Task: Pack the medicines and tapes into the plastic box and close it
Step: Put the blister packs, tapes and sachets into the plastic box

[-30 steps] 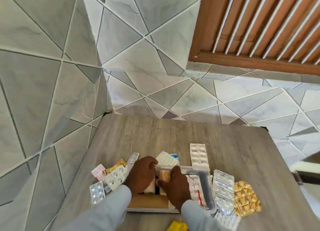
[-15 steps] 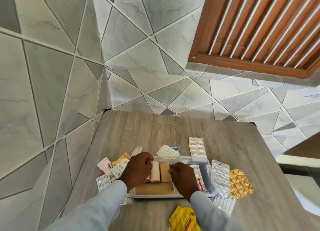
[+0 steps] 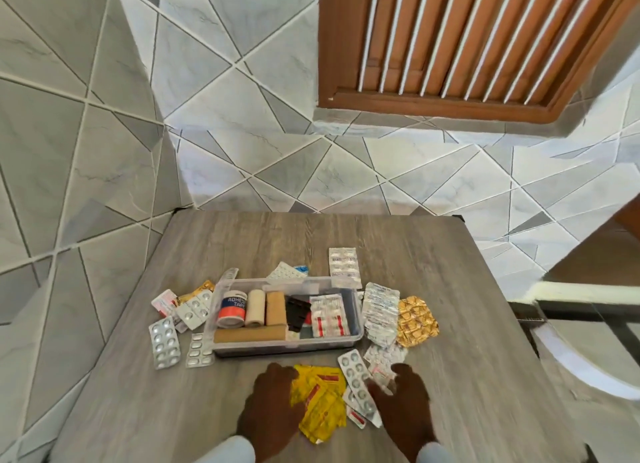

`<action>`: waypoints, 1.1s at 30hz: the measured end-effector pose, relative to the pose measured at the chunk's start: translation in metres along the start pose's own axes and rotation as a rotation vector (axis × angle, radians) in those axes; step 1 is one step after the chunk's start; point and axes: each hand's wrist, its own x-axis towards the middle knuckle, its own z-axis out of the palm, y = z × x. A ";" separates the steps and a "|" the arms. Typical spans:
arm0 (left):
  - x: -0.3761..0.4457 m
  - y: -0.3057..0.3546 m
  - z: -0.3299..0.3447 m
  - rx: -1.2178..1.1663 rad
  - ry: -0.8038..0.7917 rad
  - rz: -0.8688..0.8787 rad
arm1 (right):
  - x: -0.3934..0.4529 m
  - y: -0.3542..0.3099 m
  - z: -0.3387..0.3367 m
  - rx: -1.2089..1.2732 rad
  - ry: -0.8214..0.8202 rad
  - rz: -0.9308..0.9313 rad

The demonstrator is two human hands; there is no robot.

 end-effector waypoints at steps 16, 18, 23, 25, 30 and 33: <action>-0.002 0.038 0.029 -0.234 0.068 -0.374 | -0.011 0.003 0.015 0.266 -0.371 0.132; -0.002 0.037 0.026 -0.286 0.095 -0.378 | -0.009 0.004 0.017 0.242 -0.376 0.110; -0.006 0.043 0.022 -0.442 0.094 -0.400 | -0.010 -0.002 0.012 0.273 -0.368 0.049; -0.004 0.043 0.024 -0.492 0.088 -0.392 | -0.012 -0.003 0.009 0.317 -0.360 0.059; 0.015 0.028 0.039 -0.616 0.068 -0.377 | -0.011 -0.001 0.001 0.383 -0.359 0.070; 0.015 0.036 0.031 -0.676 0.064 -0.354 | -0.008 -0.002 -0.005 0.439 -0.338 0.077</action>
